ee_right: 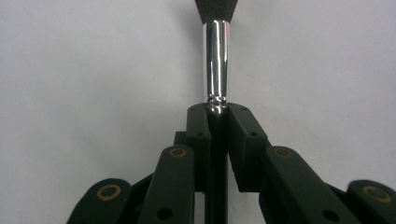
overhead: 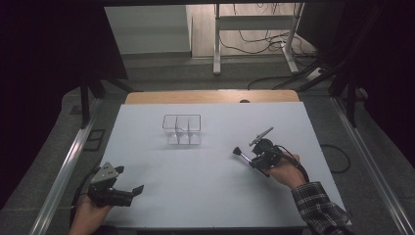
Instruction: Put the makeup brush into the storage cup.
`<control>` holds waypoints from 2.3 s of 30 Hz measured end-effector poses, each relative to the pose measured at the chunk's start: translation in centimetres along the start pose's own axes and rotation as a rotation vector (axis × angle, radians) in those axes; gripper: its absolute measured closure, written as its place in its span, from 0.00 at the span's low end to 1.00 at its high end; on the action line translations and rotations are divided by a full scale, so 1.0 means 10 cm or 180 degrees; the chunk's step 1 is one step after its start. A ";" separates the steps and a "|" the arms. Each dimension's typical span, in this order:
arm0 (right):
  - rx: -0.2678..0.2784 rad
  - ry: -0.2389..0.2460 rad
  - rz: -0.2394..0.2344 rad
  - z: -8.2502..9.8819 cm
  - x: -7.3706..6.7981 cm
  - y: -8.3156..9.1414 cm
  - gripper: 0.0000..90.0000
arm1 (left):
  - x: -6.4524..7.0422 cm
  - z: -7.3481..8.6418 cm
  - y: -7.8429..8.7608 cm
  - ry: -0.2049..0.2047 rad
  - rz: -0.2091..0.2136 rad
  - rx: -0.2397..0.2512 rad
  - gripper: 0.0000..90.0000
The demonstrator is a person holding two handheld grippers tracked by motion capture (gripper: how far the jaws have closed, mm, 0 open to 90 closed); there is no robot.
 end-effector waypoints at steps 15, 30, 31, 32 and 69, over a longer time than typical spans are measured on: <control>0.0284 0.0124 0.0070 0.06 -0.04 0.14 0.87 | 0.08 -0.10 0.01 0.0124 0.0236 0.0274 0.00; 0.0399 0.0213 -0.0043 0.17 -0.24 0.21 0.87 | 0.11 -0.10 0.00 0.0070 0.0215 0.0183 0.00; 0.0410 0.0225 -0.0040 0.17 -0.25 0.21 0.87 | 0.11 -0.10 0.00 0.0091 0.0228 0.0182 0.00; 0.0416 0.0233 -0.0046 0.17 -0.25 0.21 0.87 | 0.11 -0.11 0.00 0.0117 0.0247 0.0185 0.00; 0.0850 0.0183 -0.0131 0.17 -0.41 0.39 0.87 | 0.22 -0.31 -0.14 0.0315 0.0586 0.0387 0.00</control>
Point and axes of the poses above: each handheld gripper's, and its own axes: y roughly backward along the jaws, z roughly out of its underside, x roughly to its right, the point moved 2 cm from there along -y, roughly forward along the jaws, and after that the axes turned 10 degrees about -z, right-handed, at the moved point
